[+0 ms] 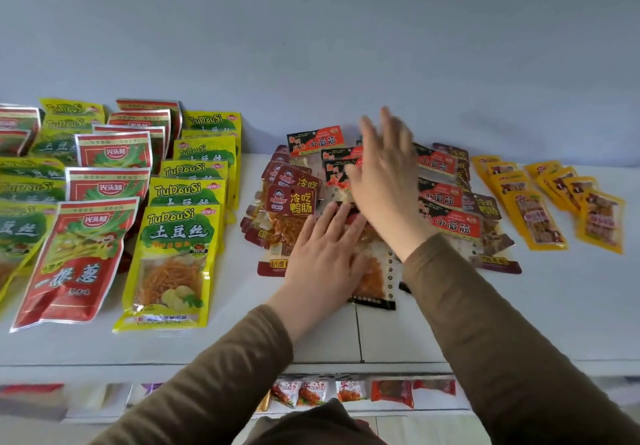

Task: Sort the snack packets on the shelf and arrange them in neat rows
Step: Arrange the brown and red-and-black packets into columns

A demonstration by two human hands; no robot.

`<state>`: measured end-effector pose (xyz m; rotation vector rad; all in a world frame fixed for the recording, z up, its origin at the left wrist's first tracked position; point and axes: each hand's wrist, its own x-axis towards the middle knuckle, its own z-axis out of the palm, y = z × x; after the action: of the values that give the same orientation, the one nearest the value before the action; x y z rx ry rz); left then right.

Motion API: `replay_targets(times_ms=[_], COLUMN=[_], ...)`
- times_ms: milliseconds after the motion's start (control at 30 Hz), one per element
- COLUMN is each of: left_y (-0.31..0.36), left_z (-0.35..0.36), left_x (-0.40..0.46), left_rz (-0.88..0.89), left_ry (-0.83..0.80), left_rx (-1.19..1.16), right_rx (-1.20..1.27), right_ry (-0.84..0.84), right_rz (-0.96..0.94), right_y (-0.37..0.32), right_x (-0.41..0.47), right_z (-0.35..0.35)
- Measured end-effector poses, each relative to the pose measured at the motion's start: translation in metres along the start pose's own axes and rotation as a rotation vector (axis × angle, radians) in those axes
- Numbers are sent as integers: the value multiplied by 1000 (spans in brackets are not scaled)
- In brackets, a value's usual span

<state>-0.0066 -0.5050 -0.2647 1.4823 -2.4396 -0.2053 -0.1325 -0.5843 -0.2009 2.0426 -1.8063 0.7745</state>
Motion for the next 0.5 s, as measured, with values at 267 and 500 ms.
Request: replay_targets(times_ms=[267, 500], left_y=[-34, -50], left_z=[-20, -11], left_x=[-7, -15], left_rz=[-92, -205], left_ry=[179, 45], left_rx=[-72, 56], right_rx=[502, 11], right_ry=[-602, -485], right_rz=[49, -186], right_y=[-15, -2], right_x=[-25, -29], right_z=[20, 42])
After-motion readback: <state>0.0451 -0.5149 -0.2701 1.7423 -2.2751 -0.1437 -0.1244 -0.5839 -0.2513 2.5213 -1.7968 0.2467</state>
